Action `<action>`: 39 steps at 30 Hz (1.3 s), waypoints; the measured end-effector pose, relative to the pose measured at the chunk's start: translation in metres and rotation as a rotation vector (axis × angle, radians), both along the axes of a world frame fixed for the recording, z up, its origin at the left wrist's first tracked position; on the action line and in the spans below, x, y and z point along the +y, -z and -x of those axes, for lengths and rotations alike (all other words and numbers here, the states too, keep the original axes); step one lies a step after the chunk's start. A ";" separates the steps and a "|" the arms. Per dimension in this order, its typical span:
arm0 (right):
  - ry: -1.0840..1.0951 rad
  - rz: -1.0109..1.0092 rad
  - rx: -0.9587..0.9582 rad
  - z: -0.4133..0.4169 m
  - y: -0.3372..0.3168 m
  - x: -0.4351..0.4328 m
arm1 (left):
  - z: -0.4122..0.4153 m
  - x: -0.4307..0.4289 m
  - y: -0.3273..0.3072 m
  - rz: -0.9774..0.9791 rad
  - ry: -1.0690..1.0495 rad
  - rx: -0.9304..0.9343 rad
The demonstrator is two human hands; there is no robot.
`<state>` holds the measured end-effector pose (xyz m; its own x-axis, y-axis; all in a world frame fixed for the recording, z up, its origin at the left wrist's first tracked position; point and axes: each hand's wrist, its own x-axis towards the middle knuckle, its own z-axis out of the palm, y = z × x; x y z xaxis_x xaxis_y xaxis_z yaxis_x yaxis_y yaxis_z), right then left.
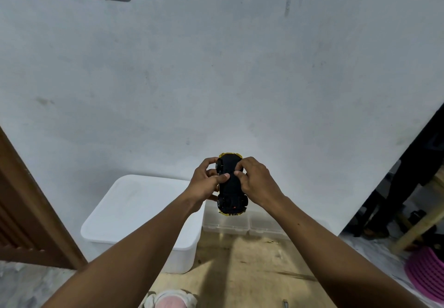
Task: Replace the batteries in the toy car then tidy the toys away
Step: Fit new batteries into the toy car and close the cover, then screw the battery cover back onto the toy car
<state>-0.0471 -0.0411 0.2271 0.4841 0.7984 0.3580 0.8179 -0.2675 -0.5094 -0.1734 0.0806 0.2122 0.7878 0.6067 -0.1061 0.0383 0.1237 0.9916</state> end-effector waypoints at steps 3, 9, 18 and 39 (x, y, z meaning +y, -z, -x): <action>0.032 0.015 -0.001 -0.001 0.000 0.001 | -0.001 0.000 0.001 -0.005 0.005 0.004; 0.104 -0.176 0.200 -0.004 0.011 -0.012 | -0.001 -0.002 0.004 -0.041 0.024 0.033; 0.505 0.160 0.364 -0.033 0.138 -0.109 | 0.005 0.001 0.011 -0.163 0.077 0.036; 0.542 0.337 0.433 -0.022 0.259 -0.168 | -0.001 0.000 0.014 -0.190 0.072 0.094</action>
